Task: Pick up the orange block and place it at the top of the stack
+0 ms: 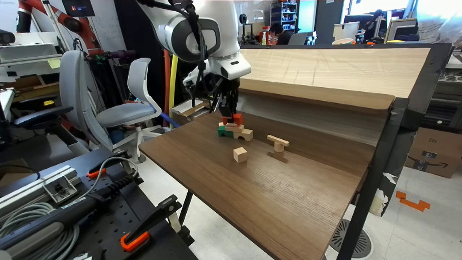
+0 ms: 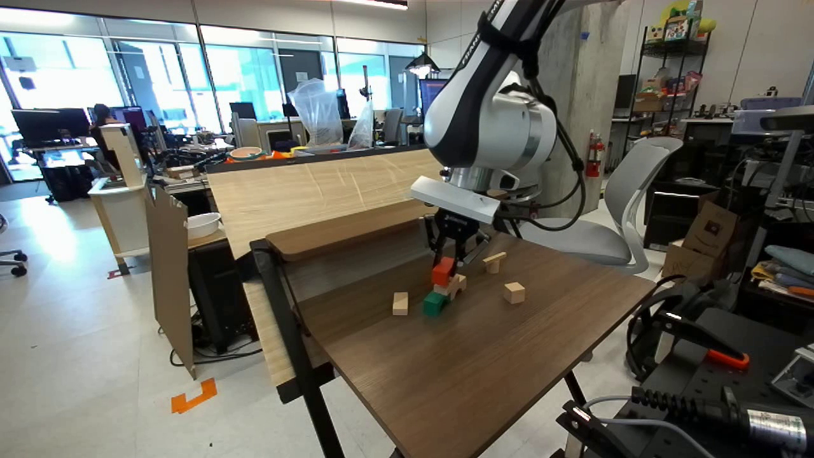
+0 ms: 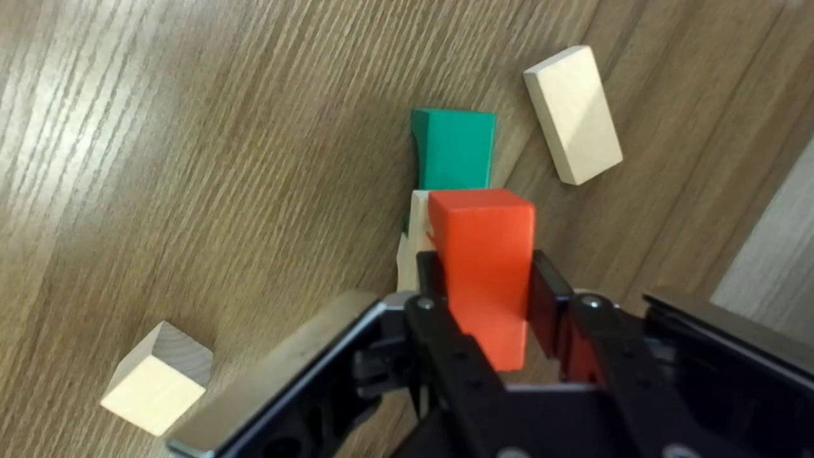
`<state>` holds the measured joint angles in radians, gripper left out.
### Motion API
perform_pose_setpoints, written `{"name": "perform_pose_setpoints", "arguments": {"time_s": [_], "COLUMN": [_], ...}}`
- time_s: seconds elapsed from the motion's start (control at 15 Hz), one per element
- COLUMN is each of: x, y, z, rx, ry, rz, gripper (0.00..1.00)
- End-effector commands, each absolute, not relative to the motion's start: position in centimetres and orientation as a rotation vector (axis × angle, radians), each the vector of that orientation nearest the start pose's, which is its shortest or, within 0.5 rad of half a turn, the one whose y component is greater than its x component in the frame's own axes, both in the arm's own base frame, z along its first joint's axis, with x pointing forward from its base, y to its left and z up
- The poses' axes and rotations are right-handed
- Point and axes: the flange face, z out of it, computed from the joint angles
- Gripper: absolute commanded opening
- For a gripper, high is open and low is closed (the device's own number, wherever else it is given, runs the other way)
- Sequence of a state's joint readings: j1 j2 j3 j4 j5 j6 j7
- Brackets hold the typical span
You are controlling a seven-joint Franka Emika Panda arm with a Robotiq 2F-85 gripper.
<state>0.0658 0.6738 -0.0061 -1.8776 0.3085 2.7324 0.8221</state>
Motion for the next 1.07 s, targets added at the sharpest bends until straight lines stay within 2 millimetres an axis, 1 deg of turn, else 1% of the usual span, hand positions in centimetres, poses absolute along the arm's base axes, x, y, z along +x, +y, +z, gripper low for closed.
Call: {"name": "perform_pose_setpoints", "arguments": {"time_s": [0.0, 0.47, 1.0], "x": [64.46, 64.55, 64.58], "y": [2.28, 1.79, 1.81], "z": [17.52, 17.38, 17.15], "rx": [-2.543, -2.534, -2.527], "ry": [1.434, 1.459, 1.475], "rz": [-0.107, -0.113, -0.114], "gripper": [0.1, 0.1, 0.1]}}
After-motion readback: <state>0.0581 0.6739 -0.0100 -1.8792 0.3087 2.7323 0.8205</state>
